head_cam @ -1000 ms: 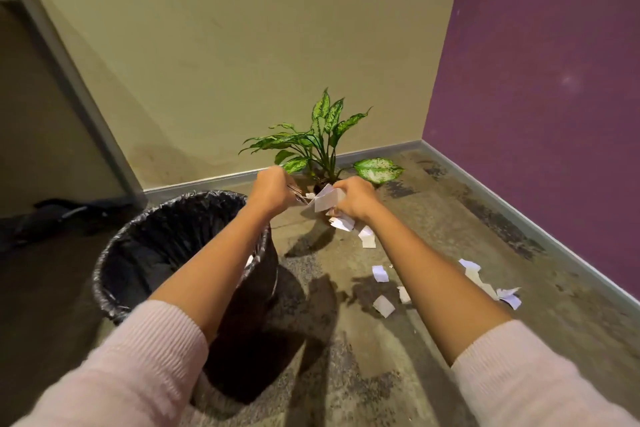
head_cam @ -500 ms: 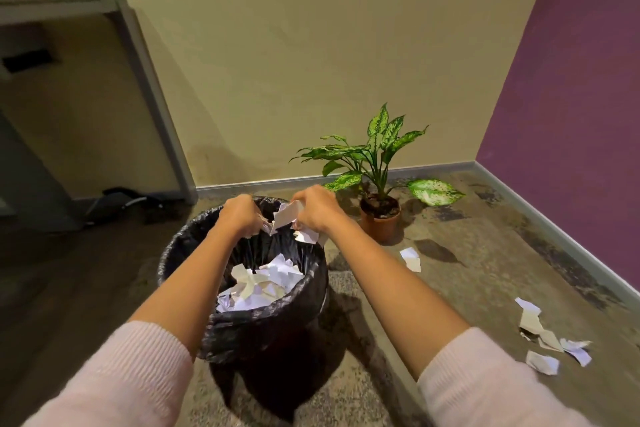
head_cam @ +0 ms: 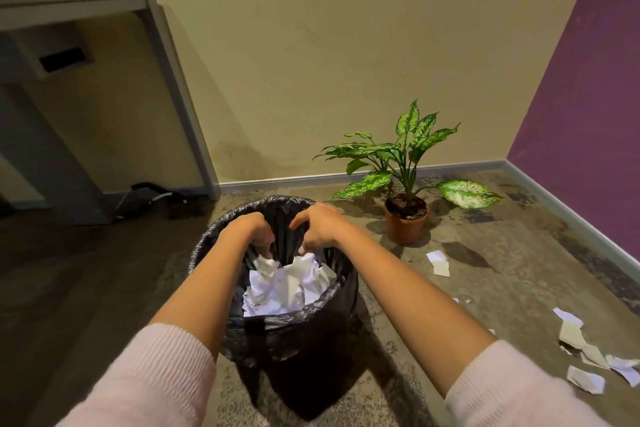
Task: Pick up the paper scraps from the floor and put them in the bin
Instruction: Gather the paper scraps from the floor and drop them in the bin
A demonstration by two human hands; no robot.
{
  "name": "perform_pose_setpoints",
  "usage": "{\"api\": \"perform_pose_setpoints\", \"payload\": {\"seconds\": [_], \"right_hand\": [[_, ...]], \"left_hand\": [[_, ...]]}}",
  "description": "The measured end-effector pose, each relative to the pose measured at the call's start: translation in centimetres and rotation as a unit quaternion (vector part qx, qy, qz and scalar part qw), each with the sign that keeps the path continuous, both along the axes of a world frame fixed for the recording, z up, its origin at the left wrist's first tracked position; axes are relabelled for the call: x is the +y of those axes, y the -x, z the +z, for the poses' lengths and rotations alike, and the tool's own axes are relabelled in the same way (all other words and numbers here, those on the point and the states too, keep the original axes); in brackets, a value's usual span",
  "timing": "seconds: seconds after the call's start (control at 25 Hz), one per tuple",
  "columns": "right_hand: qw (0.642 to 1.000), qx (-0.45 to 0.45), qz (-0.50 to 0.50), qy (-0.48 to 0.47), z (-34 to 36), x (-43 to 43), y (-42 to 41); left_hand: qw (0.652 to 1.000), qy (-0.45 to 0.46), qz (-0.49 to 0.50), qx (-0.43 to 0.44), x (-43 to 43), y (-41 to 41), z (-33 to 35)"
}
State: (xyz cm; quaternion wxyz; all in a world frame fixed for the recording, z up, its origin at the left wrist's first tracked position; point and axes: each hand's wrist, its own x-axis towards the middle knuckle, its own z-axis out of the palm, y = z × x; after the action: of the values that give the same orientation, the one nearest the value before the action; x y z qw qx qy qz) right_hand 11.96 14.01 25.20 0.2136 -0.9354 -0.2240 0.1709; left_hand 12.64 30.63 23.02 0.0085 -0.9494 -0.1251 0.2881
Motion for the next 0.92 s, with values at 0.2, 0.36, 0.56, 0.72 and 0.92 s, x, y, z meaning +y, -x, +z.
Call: {"api": "perform_pose_setpoints", "payload": {"seconds": [0.2,0.36,0.56,0.72,0.92], "right_hand": [[1.000,-0.007,0.000,0.000,1.5,-1.4,-0.1],[0.998,-0.018,-0.050,-0.038,2.1,-4.1,-0.6],[0.991,-0.019,-0.121,-0.053,1.8,-10.0,-1.3],[0.983,-0.019,-0.180,-0.032,0.8,-16.1,-1.1],[0.973,-0.015,-0.231,0.001,-1.5,-23.1,0.1]], "left_hand": [[0.999,0.013,-0.010,-0.041,-1.0,-0.6,0.7],[0.990,0.061,0.008,-0.124,-3.1,-1.2,1.3],[0.968,0.126,0.002,-0.218,-8.0,-1.6,2.3],[0.954,0.174,-0.005,-0.243,-12.8,-1.8,2.8],[0.945,0.199,-0.051,-0.254,-18.7,-2.2,1.8]]}}
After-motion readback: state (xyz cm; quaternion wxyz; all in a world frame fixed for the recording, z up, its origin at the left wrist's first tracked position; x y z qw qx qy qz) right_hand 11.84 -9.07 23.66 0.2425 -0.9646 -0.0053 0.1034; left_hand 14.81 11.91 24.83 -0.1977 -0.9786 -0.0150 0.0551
